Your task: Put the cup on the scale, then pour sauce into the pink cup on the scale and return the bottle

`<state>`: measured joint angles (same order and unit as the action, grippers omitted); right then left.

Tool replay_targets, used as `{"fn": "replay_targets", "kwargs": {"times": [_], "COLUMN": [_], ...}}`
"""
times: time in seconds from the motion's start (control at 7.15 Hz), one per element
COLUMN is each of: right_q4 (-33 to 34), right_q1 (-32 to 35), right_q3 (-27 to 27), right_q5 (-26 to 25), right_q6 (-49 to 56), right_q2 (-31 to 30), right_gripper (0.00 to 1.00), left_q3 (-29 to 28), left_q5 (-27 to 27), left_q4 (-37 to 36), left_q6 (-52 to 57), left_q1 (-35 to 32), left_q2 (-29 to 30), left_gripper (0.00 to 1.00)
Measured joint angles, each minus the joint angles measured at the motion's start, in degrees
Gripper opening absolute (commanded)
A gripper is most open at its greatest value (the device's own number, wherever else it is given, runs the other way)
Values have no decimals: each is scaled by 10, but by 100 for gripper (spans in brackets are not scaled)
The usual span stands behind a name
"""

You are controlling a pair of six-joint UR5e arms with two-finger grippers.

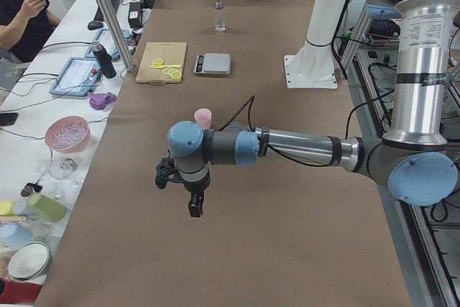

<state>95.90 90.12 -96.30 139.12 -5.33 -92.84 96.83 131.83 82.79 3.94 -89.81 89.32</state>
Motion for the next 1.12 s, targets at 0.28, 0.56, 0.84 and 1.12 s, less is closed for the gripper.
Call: {"fn": "replay_targets", "kwargs": {"times": [0.28, 0.56, 0.84, 1.12], "right_q4": [0, 0, 0, 0], "right_q1": [0, 0, 0, 0], "right_q3": [-2, -3, -3, -2], "right_q5": [1, 2, 3, 7], "right_q6": [-1, -1, -1, -1], "right_q2": [0, 1, 1, 0], "right_gripper": [100, 100, 100, 100], "left_q3": [-1, -3, -3, -1], "left_q5": [0, 0, 0, 0], "left_q4": [0, 0, 0, 0], "left_q6": [1, 1, 1, 0], "left_q1": [0, 0, 0, 0], "left_q2": [0, 0, 0, 0], "left_gripper": [98, 98, 98, 98]}}
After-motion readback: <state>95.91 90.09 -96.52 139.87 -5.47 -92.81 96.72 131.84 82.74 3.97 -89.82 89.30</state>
